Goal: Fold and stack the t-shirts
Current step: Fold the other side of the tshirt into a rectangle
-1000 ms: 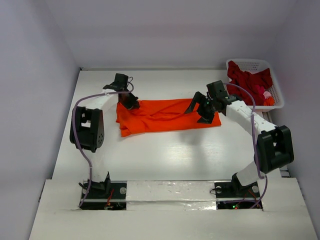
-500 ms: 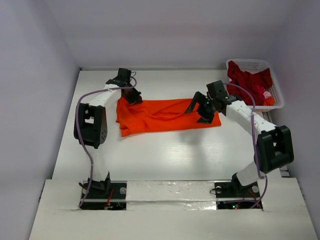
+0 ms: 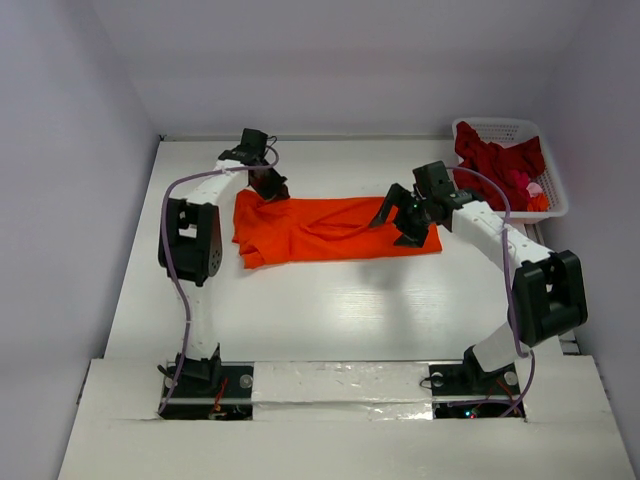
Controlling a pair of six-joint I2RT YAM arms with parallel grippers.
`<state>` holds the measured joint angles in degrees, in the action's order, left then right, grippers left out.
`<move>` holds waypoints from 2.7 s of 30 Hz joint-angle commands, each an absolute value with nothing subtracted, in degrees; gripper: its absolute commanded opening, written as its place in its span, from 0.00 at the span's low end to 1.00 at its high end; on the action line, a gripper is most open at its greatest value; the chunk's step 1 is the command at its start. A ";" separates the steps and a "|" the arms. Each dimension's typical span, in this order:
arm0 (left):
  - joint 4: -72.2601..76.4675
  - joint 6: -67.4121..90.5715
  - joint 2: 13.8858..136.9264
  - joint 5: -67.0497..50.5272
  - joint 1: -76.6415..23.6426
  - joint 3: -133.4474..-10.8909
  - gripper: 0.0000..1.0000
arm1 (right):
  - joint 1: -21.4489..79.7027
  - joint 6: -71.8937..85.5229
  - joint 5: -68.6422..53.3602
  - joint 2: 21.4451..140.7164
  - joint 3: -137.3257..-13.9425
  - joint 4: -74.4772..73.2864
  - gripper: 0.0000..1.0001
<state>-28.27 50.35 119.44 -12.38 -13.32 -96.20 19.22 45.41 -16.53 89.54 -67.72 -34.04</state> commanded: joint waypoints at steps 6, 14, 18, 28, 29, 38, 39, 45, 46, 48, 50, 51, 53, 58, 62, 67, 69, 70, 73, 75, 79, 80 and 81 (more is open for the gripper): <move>-30.67 47.99 121.55 -13.19 -14.41 -99.85 0.00 | 19.60 44.91 -16.79 90.44 -69.61 -32.96 0.91; -27.95 48.16 116.30 -8.09 -13.89 -90.89 0.53 | 19.60 44.21 -16.61 90.44 -70.75 -33.48 0.91; -28.82 47.99 111.28 -3.80 -13.89 -91.14 0.77 | 19.60 43.77 -16.35 90.18 -70.75 -33.66 0.91; -28.31 45.09 100.20 2.82 -13.89 -91.51 0.83 | 19.60 44.74 -17.75 89.21 -69.35 -32.26 0.91; -27.87 45.00 99.15 2.73 -13.89 -90.80 0.82 | 19.60 44.91 -17.84 88.77 -68.91 -32.08 0.91; -26.37 45.18 98.25 0.26 -14.41 -80.16 0.14 | 19.60 45.35 -17.32 86.84 -67.68 -31.90 0.91; -26.80 45.26 98.78 0.26 -14.94 -79.81 0.00 | 19.60 45.44 -17.31 86.75 -67.59 -31.82 0.91; -25.14 45.79 101.33 0.35 -14.94 -77.69 0.00 | 19.60 45.44 -17.40 86.40 -67.41 -31.90 0.91; -25.31 45.70 101.34 0.44 -14.94 -78.04 0.00 | 19.60 45.44 -17.40 86.40 -67.41 -31.90 0.91; -25.75 45.27 103.18 0.44 -15.47 -78.66 0.00 | 19.60 45.35 -17.40 86.48 -67.24 -31.91 0.91; -26.10 44.83 105.28 0.26 -15.47 -79.71 0.00 | 19.60 45.35 -17.40 86.57 -67.15 -31.82 0.91; -27.06 44.56 106.08 0.26 -15.47 -80.06 0.00 | 19.60 45.44 -17.49 86.66 -67.15 -31.82 0.91; -27.94 44.56 107.48 0.53 -15.47 -80.86 0.00 | 19.60 45.35 -17.49 86.66 -67.32 -31.82 0.91; -29.09 44.04 105.91 0.88 -15.47 -80.59 0.00 | 19.60 45.00 -17.31 87.01 -67.50 -32.08 0.91; -31.20 42.98 106.26 2.37 -15.47 -80.51 0.00 | 19.60 45.09 -17.49 87.45 -67.33 -31.73 0.91; -28.92 43.77 107.22 2.46 -15.47 -80.42 0.00 | 19.60 45.26 -17.67 87.54 -67.06 -31.46 0.91; -29.26 43.68 109.59 2.46 -15.47 -83.39 0.00 | 19.60 45.18 -17.67 87.36 -66.89 -31.55 0.91; -29.53 43.51 110.73 2.46 -15.47 -84.63 0.00 | 19.60 45.26 -17.58 87.19 -66.88 -31.64 0.91; -29.97 42.98 114.95 3.07 -15.47 -89.99 0.00 | 19.60 45.00 -17.32 87.01 -66.97 -31.99 0.91; -30.23 42.72 117.94 3.34 -15.47 -93.85 0.00 | 19.60 44.91 -17.14 86.66 -66.97 -32.25 0.91; -31.90 42.54 123.13 3.08 -15.47 -101.67 0.00 | 19.60 44.91 -16.70 86.13 -66.80 -32.69 0.91; -32.25 42.54 124.79 3.08 -15.47 -104.47 0.00 | 19.60 44.91 -16.53 85.96 -66.80 -32.78 0.91; -32.86 42.54 125.59 2.90 -15.47 -105.81 0.00 | 19.60 44.83 -16.44 85.87 -66.71 -32.78 0.91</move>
<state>-30.59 43.48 124.62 2.07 -15.07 -100.68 19.22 45.23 -16.93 88.60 -67.37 -33.91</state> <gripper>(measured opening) 0.003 0.908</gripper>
